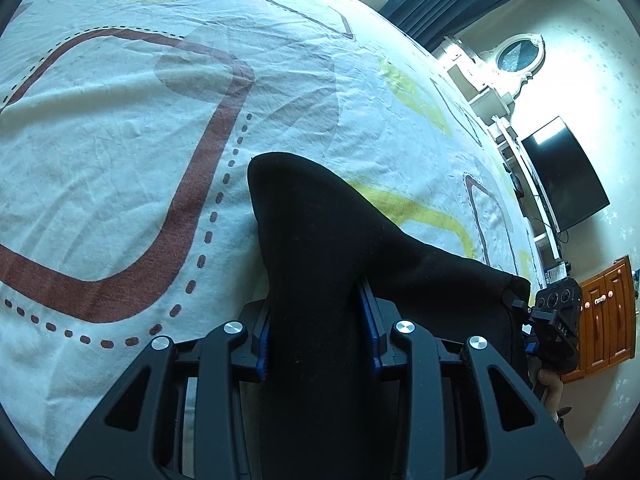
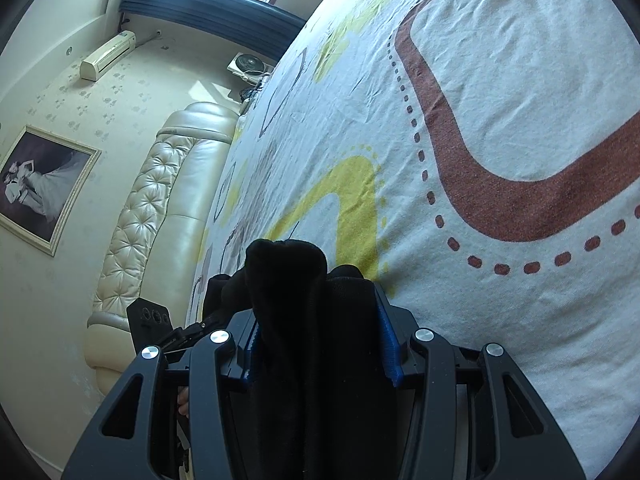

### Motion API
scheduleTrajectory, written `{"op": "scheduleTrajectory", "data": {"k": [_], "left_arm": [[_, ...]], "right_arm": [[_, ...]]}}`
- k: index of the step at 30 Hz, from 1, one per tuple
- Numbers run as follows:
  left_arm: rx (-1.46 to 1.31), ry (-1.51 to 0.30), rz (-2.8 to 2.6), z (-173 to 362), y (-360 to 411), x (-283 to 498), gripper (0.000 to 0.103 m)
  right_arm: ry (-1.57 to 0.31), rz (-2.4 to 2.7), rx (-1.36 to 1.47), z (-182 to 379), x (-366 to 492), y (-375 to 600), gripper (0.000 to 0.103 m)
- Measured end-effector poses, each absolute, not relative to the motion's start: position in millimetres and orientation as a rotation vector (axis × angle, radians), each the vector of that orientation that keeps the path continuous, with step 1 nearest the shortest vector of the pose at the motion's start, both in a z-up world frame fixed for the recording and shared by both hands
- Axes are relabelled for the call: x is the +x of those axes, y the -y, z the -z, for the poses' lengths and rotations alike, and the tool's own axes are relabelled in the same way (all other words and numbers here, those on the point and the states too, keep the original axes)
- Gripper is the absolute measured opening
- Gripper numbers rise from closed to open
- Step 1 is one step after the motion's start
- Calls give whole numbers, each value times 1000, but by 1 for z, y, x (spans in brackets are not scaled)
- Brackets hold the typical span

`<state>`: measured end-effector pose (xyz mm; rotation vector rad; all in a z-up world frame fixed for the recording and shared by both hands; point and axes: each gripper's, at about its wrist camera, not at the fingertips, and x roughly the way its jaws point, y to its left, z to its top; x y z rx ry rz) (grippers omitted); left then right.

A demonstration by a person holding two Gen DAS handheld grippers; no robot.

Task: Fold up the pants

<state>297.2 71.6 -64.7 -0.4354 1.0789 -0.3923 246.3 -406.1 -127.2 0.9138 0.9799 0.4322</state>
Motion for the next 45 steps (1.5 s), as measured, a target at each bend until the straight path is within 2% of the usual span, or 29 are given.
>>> {"op": "scheduleTrajectory", "data": {"k": [8, 10, 13, 16, 21, 28, 34, 41, 43, 45], "left_arm": [[-443, -1083, 400, 66, -73, 301, 36], [-442, -1080, 412, 66, -73, 300, 41], [-468, -1077, 462, 66, -75, 299, 55], [-520, -1063, 477, 65, -84, 287, 65], [-651, -1060, 484, 70, -110, 250, 66], [-765, -1040, 507, 75, -131, 186, 71], [-731, -1049, 532, 79, -117, 161, 74], [-704, -1065, 529, 81, -99, 157, 75], [-680, -1053, 514, 81, -94, 155, 74], [-678, -1051, 504, 82, -93, 153, 62]], "right_arm": [[-971, -431, 922, 128, 246, 404, 47], [-972, -430, 925, 128, 245, 405, 48], [-977, -420, 935, 126, 245, 406, 51], [-989, -409, 940, 122, 243, 409, 58], [-995, -414, 967, 116, 219, 425, 69], [-1029, -457, 1096, 123, 160, 435, 71], [-1060, -481, 1078, 121, 139, 411, 79], [-1073, -455, 1034, 118, 141, 401, 77], [-1090, -432, 975, 118, 142, 396, 69], [-1097, -409, 941, 119, 140, 394, 58]]}}
